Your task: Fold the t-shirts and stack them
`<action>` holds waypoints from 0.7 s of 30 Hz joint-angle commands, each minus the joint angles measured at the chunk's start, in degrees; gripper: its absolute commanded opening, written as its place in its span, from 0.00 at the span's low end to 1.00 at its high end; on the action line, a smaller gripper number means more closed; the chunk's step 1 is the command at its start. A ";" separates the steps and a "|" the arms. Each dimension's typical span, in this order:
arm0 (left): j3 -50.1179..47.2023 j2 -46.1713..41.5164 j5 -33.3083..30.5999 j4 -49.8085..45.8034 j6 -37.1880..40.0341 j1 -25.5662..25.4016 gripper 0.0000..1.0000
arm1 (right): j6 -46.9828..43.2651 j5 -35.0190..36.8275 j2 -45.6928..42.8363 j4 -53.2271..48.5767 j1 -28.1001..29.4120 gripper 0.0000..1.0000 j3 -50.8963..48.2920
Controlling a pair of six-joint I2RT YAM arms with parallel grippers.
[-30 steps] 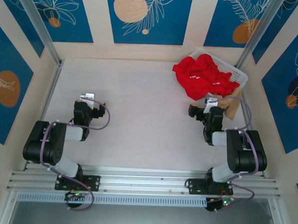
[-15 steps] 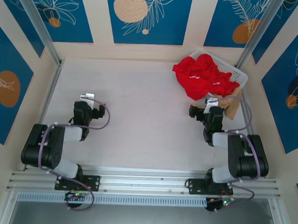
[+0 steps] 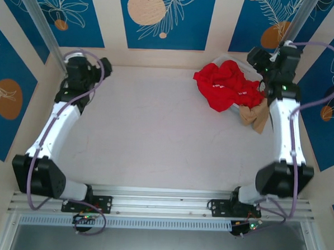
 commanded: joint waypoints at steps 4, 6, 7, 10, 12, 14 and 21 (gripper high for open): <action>6.78 2.72 18.80 -10.70 -0.66 -7.03 0.98 | -5.69 -12.28 18.60 -25.44 -0.68 0.70 12.33; 7.35 2.34 20.68 -11.71 0.35 -8.92 0.97 | -7.46 -14.03 22.34 -25.95 0.20 0.69 14.55; 7.14 2.10 21.55 -11.70 0.34 -9.67 0.96 | -7.84 -14.12 23.80 -26.31 0.51 0.68 15.23; 6.68 1.32 22.84 -12.45 0.30 -11.78 0.94 | -9.02 -12.55 28.28 -28.58 1.11 0.66 17.63; 6.01 0.78 22.78 -12.64 0.22 -12.62 0.94 | -10.44 -10.37 29.47 -29.02 1.63 0.66 17.49; 5.39 0.43 22.75 -12.57 -0.05 -12.98 0.94 | -11.32 -9.35 29.92 -29.07 1.95 0.66 16.67; 5.24 0.57 22.84 -13.26 -0.23 -13.37 0.93 | -10.98 -5.31 31.21 -29.07 2.88 0.48 14.26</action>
